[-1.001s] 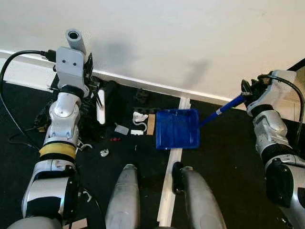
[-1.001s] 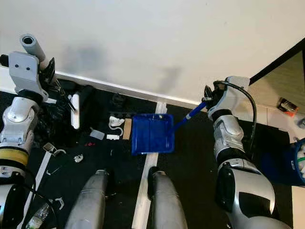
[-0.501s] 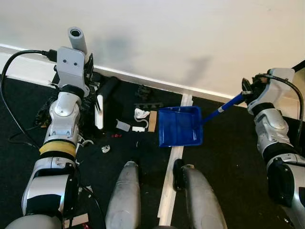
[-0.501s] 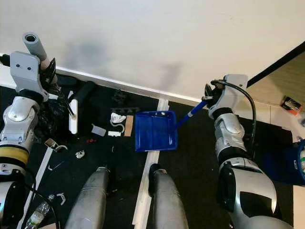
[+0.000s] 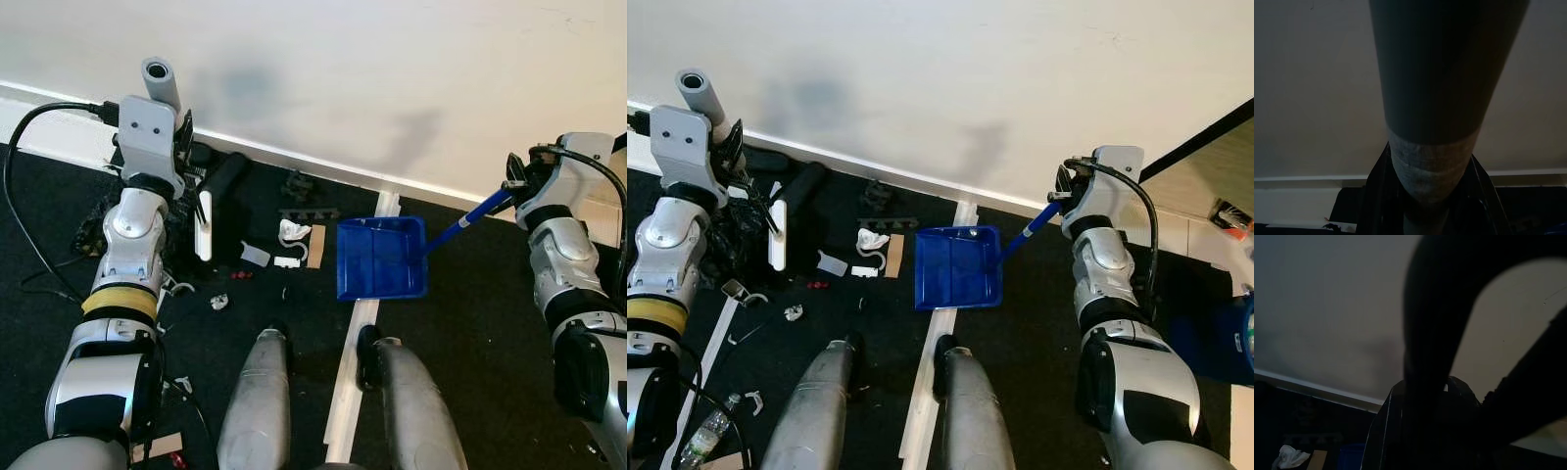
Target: Sweep floor
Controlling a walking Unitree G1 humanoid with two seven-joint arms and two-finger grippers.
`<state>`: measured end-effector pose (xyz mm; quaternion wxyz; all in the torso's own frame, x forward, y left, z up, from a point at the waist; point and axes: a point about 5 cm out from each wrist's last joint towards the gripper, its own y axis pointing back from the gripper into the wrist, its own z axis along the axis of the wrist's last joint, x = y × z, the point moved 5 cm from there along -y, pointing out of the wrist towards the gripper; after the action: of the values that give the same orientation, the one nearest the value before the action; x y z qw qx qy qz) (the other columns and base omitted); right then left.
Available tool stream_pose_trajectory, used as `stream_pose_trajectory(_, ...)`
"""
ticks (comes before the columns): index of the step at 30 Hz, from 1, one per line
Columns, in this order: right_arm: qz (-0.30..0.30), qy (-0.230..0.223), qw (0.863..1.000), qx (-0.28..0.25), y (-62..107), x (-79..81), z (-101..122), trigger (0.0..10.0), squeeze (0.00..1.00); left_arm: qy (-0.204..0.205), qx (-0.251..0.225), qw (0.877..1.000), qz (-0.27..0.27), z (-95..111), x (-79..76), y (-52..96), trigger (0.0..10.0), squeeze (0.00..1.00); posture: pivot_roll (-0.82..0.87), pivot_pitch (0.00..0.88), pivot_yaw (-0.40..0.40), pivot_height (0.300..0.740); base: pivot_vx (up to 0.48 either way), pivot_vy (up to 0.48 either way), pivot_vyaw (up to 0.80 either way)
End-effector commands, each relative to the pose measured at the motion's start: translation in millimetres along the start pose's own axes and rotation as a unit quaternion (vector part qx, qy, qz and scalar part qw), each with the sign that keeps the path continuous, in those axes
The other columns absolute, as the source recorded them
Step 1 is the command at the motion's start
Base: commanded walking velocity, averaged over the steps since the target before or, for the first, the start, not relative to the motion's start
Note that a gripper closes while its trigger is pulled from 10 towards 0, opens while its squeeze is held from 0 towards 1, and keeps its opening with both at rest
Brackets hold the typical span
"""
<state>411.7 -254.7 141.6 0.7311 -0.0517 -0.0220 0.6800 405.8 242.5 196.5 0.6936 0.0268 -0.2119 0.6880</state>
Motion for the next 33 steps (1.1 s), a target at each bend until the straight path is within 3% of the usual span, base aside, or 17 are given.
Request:
stream_pose_trajectory(1, -0.007, 0.025, 0.999, 0.021, 9.2, -1.3, -17, 10.0, 0.00, -0.018, -0.012, 1.000, 0.001, 5, 7.4, 0.1, 10.0, 0.00, 0.17, 0.401, -0.039, 0.740, 0.000, 0.000, 0.00)
stream_pose_trajectory(8, 0.009, 0.036, 0.998, 0.049, 13.9, 31.9, -37, 10.0, 0.00, -0.017, -0.004, 1.000, -0.002, 1, 3.6, -1.1, 10.0, 0.00, 0.16, 0.391, -0.042, 0.740, 0.000, 0.000, 0.00)
stream_pose_trajectory(10, 0.009, 0.036, 0.998, 0.049, 13.9, 31.9, -37, 10.0, 0.00, -0.017, -0.004, 1.000, -0.002, 1, 3.6, -1.1, 10.0, 0.00, 0.16, 0.391, -0.042, 0.740, 0.000, 0.000, 0.00)
stream_pose_trajectory(14, 0.023, 0.030, 0.996, 0.086, 25.8, 48.1, -60, 10.0, 0.00, -0.014, 0.012, 1.000, -0.014, -4, -4.3, -5.0, 10.0, 0.00, 0.16, 0.376, -0.048, 0.740, 0.000, 0.000, 0.00)
stream_pose_trajectory(20, 0.019, 0.027, 0.994, 0.101, 30.2, 45.9, -68, 10.0, 0.00, -0.014, 0.018, 1.000, -0.017, -5, -7.3, -6.2, 10.0, 0.00, 0.15, 0.372, -0.050, 0.740, 0.000, 0.000, 0.00)
stream_pose_trajectory(24, 0.004, 0.023, 0.994, 0.108, 33.9, 35.4, -72, 10.0, 0.00, -0.012, 0.024, 0.999, -0.025, -8, -15.4, -8.7, 10.0, 0.00, 0.15, 0.371, -0.050, 0.740, 0.000, 0.000, 0.00)
stream_pose_trajectory(26, -0.003, 0.023, 0.994, 0.110, 35.4, 29.0, -72, 10.0, 0.00, -0.012, 0.027, 0.999, -0.032, -8, -22.7, -11.5, 10.0, 0.00, 0.14, 0.375, -0.049, 0.740, 0.000, 0.000, 0.00)
stream_pose_trajectory(31, -0.021, 0.030, 0.994, 0.104, 36.2, 12.8, -69, 10.0, 0.00, -0.007, 0.042, 0.996, -0.082, -11, -73.5, -19.4, 10.0, 0.00, 0.11, 0.379, -0.041, 0.740, 0.000, 0.000, 0.00)
stream_pose_trajectory(33, -0.021, 0.030, 0.994, 0.104, 36.2, 12.8, -69, 10.0, 0.00, -0.007, 0.042, 0.996, -0.082, -11, -73.5, -19.4, 10.0, 0.00, 0.11, 0.379, -0.041, 0.740, 0.000, 0.000, 0.00)
